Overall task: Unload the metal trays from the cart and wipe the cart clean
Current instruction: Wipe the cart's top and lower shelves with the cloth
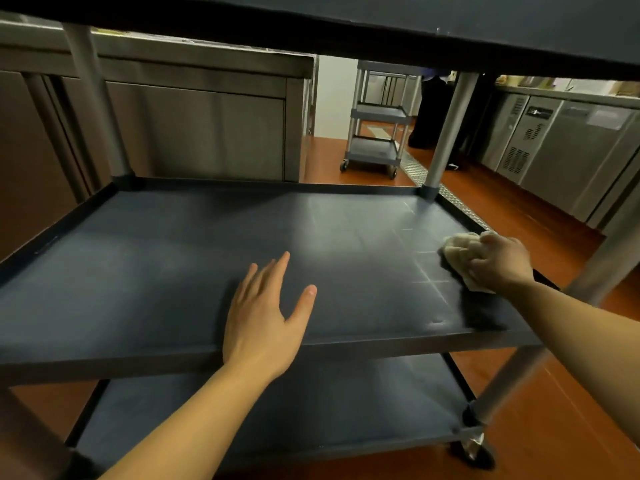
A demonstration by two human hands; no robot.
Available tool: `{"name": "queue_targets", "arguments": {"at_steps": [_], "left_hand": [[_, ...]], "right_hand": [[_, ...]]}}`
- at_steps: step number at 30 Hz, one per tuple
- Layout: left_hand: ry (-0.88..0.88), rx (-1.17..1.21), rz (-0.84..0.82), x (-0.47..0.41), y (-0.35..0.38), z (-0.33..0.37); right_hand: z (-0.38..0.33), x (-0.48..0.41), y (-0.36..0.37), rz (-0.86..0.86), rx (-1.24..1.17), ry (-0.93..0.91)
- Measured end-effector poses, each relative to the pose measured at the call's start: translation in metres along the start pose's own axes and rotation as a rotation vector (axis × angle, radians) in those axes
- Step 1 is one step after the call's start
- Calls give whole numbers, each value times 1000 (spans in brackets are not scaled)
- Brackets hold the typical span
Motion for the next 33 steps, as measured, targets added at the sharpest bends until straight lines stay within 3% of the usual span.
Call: {"name": "queue_targets", "arguments": {"at_steps": [5, 9, 13, 18, 33], "left_hand": [[-23, 319, 25, -29, 14, 9], [-86, 381, 75, -48, 20, -5], [-179, 423, 110, -59, 21, -24], [-215, 424, 124, -57, 19, -33], [-103, 357, 40, 11, -20, 9]], "right_hand": [[-43, -34, 29, -38, -56, 78], [-131, -12, 71, -203, -284, -134], [-202, 36, 97, -325, -354, -379], [-199, 53, 90, -408, -429, -293], [-179, 151, 3, -357, -517, -319]]}}
Point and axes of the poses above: each hand's wrist, its own x-axis away from the middle knuckle, its own y-axis out of the palm, z = x × y, the point moved 4 cm from there along -x, towards the middle knuckle, and after that the axes turned 8 degrees about y, right-handed, at the moved point
